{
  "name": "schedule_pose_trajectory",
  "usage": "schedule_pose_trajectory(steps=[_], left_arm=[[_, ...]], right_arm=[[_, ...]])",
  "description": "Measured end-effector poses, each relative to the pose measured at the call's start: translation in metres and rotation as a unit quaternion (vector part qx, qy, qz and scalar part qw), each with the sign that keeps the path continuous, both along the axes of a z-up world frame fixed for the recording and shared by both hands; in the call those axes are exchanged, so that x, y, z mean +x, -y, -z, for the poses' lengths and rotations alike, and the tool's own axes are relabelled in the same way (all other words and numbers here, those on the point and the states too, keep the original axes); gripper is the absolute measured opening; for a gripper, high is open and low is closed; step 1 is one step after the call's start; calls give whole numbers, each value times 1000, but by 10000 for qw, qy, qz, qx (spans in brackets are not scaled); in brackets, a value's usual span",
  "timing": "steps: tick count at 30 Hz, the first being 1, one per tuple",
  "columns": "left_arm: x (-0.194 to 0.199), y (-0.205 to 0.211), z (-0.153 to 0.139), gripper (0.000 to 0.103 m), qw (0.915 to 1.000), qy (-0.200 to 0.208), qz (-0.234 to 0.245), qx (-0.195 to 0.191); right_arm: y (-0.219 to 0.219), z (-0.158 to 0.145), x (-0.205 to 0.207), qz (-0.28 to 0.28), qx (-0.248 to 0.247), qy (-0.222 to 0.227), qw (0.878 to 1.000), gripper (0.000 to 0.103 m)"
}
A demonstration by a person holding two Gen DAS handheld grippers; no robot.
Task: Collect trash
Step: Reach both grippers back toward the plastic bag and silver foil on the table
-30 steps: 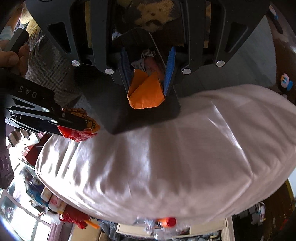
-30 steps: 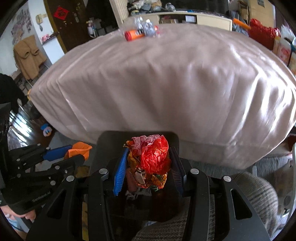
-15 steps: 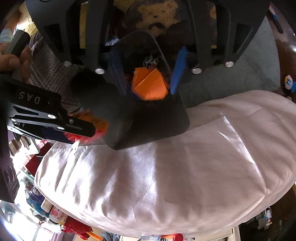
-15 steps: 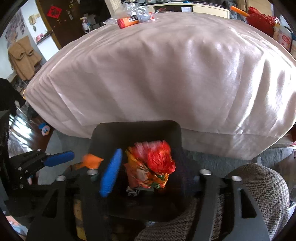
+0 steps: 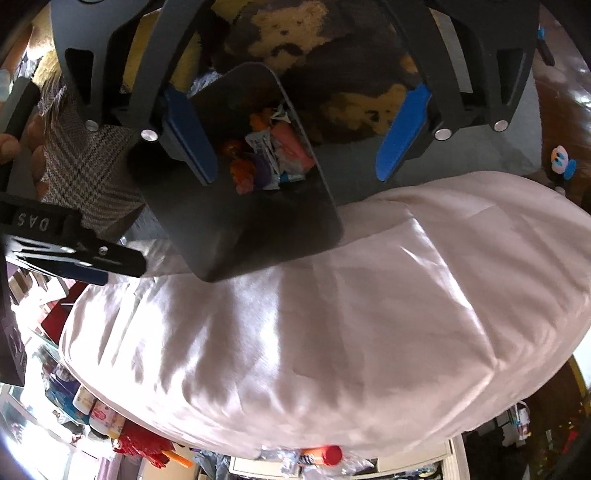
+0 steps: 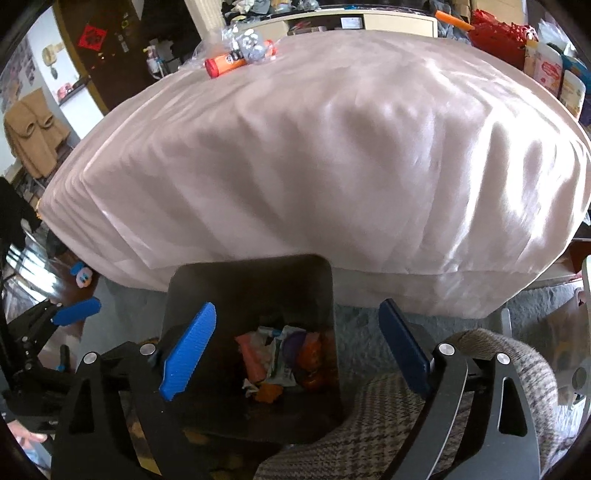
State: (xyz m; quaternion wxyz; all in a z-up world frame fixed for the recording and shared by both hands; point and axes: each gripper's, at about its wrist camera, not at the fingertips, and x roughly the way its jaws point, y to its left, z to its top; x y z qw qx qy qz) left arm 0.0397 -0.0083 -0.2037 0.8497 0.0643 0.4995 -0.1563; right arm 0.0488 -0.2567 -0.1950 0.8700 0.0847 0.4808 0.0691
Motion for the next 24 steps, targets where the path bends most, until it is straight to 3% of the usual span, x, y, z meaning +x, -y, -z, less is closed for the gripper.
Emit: schedule_pose_trajectory(steps=[8,24], left_arm=[[12,-28,-24,95,9987,348,-378,66],[73,-40,-90,95,9913,1169,-607,59]], right_arm=[[23,-36,14,275,-83,394,9988,93],[22,-89,76,192,-264,946,9950,97]])
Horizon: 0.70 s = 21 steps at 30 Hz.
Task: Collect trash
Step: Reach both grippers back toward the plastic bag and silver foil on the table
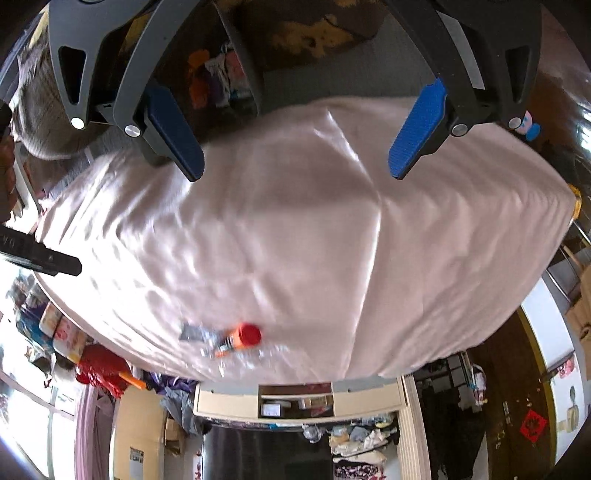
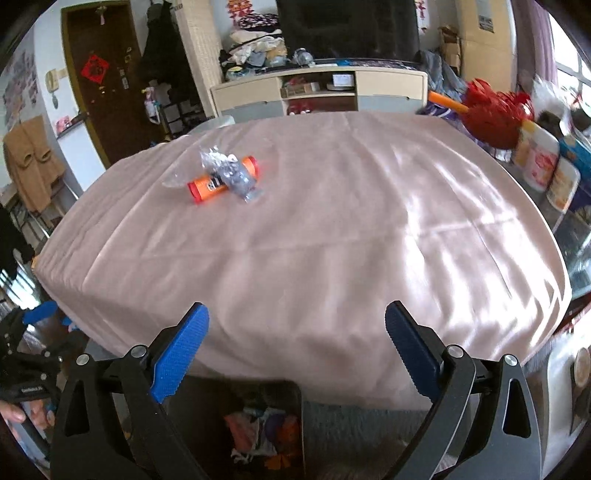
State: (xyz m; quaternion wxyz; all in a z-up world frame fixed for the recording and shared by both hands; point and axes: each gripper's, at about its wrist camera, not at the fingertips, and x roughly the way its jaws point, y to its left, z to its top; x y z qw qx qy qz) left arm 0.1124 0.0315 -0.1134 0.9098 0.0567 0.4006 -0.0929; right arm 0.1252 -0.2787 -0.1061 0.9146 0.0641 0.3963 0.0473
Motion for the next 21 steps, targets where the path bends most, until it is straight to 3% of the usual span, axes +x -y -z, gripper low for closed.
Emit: schedule_pose_trajectory(steps=[14,21], left_arm=[[83,1,-26,95,9995,212,-83,-201],[129,8,-35,95,9995,252,-139,-133]], right_arm=[[-26,1,73,-252,-157,108,9995,96],[-49,9,126,-572,-413,-27,9975,87]])
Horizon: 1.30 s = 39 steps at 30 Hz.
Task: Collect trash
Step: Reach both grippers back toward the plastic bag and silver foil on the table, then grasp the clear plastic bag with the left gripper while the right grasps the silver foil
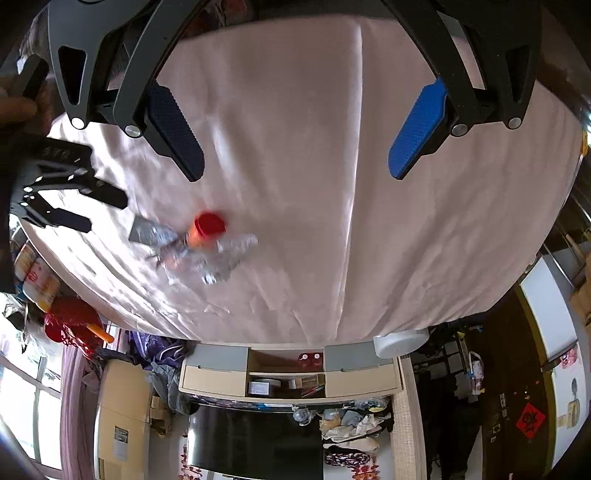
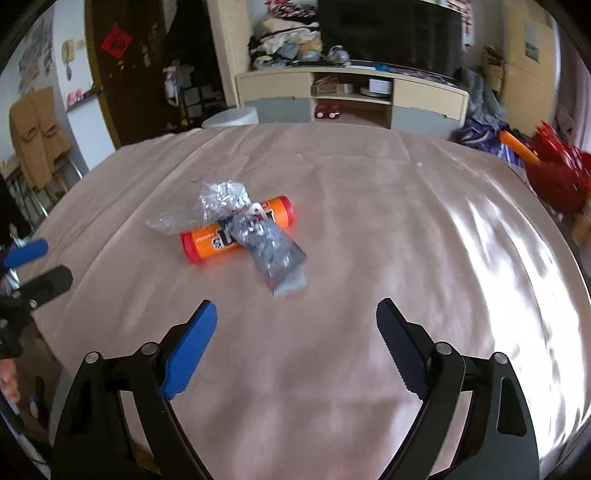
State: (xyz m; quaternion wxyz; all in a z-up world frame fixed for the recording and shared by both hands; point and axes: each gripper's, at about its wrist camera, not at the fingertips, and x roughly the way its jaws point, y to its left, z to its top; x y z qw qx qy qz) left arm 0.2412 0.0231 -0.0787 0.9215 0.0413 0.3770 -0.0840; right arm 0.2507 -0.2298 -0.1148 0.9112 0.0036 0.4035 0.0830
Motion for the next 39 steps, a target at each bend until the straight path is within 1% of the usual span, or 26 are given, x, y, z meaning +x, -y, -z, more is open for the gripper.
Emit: schedule_pose_trajectory(steps=[5,8,9,10,11,14,15,17,21,26,30,33,34,35,36,38,39], left_arm=[[24,8,-1,94,9999,-51,103,-20],[38,16,0,94,9998,-83,193,18],[41,18,1,94,9997,-98,208,15],[46,19,1,94,9997,-116,222,2],[49,21,2,94,9996,-135,241,-19],[59,27,6,94,9992,-214,312,-132],[62,29,8,94,9990,-243,338,-160],[67,35,11,94,9986,-292,404,-202],[72,51,15,94,9972,-325,630,-255],[75,71,9,95,9952,-179,923,-286],[82,89,11,95,9941,-120,1073,-90],[91,100,18,94,9935,-225,1112,-29],[94,102,22,92,9933,-282,1117,11],[95,102,24,80,9930,-325,1137,30],[97,103,27,73,9923,-407,1172,39],[97,101,28,53,9920,-441,1181,29],[98,101,29,53,9917,-469,1201,-7]], right_arm=[[-9,8,23,-71,-157,-85,9998,86],[-12,14,32,-127,-211,-165,9996,81],[-13,16,35,-139,-223,-190,9995,77],[-14,18,37,-157,-234,-226,9993,71],[-16,19,39,-178,-217,-242,9993,69],[-14,17,42,-262,-219,-195,9992,48],[-14,17,41,-274,-226,-175,9992,37],[-9,17,39,-277,-204,-176,9993,29],[7,16,29,-221,-42,-176,9996,29],[27,15,15,-108,126,-162,9997,29],[38,13,8,-25,270,-155,9995,29],[44,14,4,9,362,-184,9992,29],[45,15,3,10,354,-199,9992,29],[46,16,3,15,344,-212,9992,29],[47,16,2,22,337,-224,9992,29],[48,16,0,53,300,-221,9993,29],[48,16,-1,64,291,-213,9993,29]])
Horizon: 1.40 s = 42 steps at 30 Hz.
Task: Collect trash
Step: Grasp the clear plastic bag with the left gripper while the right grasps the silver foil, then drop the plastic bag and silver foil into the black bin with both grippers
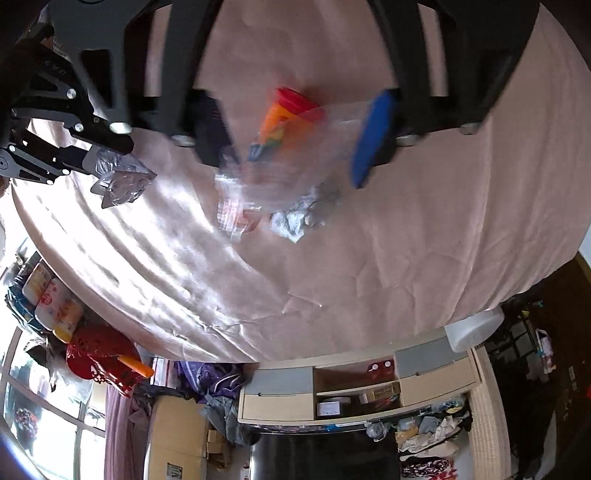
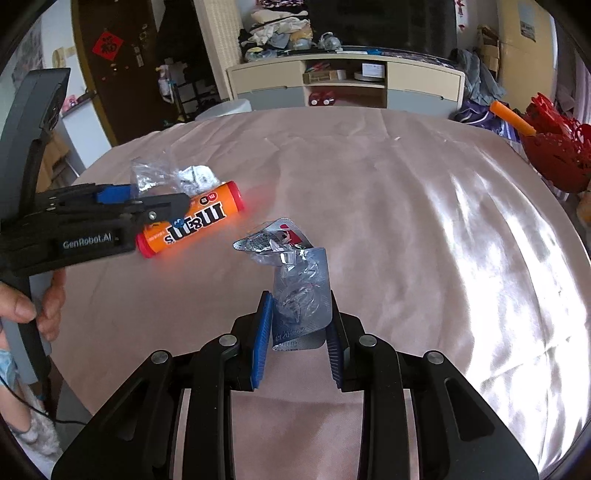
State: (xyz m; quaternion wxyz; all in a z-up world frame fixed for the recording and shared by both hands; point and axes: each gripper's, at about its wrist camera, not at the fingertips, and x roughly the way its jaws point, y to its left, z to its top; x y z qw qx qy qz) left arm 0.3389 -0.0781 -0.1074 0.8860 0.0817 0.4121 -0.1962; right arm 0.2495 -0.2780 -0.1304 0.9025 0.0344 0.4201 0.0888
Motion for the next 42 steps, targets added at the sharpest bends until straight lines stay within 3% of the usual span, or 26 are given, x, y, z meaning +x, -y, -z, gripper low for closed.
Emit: schedule_pose_trajectory(steps=[4,12,26,35,42], left_arm=[[-5,-4,-4,45,10000,58,21,-63],[-48,-25,-22,44,9995,259,-146,-41],[-181,-55,-27,44,9983,348,-321,-354],[-253,-56,8,44,9990,65,-302,-329],[-284,-62,60,44,9978,-514,-313,-288]], right_arm=[[-1,-4,-5,-26,26,29,10000,29],[-3,-25,-34,-86,76,239,9996,29],[-10,-31,-134,-246,252,271,9990,29],[-26,2,-180,-318,562,-86,9979,29],[-34,41,-197,-305,598,-526,9964,29]])
